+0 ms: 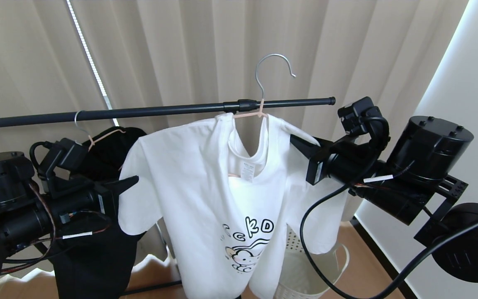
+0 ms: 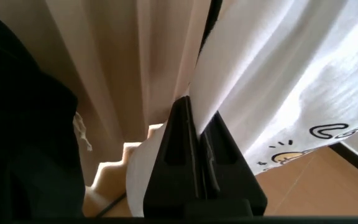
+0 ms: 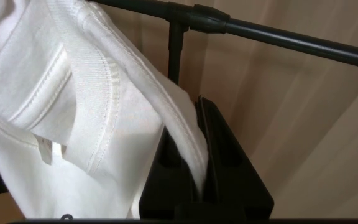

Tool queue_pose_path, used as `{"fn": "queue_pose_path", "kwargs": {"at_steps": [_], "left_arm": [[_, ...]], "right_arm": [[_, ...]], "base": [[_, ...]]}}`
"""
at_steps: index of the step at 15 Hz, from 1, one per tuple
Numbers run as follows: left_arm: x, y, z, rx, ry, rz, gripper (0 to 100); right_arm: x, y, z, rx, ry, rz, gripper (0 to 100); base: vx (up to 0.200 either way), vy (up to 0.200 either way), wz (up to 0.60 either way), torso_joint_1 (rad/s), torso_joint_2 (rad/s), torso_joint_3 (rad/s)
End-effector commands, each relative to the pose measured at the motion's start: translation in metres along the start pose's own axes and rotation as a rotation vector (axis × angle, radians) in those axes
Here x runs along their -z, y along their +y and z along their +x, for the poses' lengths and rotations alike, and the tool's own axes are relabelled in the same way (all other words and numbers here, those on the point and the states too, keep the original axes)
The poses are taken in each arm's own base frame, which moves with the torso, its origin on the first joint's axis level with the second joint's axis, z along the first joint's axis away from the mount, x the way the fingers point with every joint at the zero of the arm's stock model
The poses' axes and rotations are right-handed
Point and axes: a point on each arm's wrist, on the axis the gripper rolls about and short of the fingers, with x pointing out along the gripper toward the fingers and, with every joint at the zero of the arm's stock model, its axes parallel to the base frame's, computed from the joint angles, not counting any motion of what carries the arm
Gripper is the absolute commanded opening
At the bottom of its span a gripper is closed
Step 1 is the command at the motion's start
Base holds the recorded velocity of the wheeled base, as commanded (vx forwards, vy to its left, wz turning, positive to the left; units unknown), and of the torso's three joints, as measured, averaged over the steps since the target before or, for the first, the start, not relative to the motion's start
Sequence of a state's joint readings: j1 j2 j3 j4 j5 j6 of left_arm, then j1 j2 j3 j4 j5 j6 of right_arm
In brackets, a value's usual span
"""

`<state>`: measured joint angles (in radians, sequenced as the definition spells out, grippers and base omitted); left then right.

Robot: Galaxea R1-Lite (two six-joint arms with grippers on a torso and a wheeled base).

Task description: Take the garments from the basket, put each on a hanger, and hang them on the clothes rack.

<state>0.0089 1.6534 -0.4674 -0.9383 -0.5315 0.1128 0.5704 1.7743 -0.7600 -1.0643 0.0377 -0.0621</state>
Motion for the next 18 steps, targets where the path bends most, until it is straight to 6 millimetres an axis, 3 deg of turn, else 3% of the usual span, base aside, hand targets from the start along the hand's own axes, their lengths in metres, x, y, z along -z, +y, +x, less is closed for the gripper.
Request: {"fn": "queue_pose_path", "kwargs": {"at_steps": [1,18], "left_arm": [[0.012,0.007,0.005,-0.010,0.042,0.014,0],[0.020,0.009,0.009,-0.008,0.073,0.011,0]], "right_arm": [[-0.002,0.000,-0.001,-0.005,-0.007,0.000,0],[-0.009,-0.012,-0.004,0.018,-0.032,-0.003,0]], "base": [[0.000,0.000,0.00,0.000,0.00,0.000],[0.000,0.000,0.00,0.000,0.00,0.000]]}}
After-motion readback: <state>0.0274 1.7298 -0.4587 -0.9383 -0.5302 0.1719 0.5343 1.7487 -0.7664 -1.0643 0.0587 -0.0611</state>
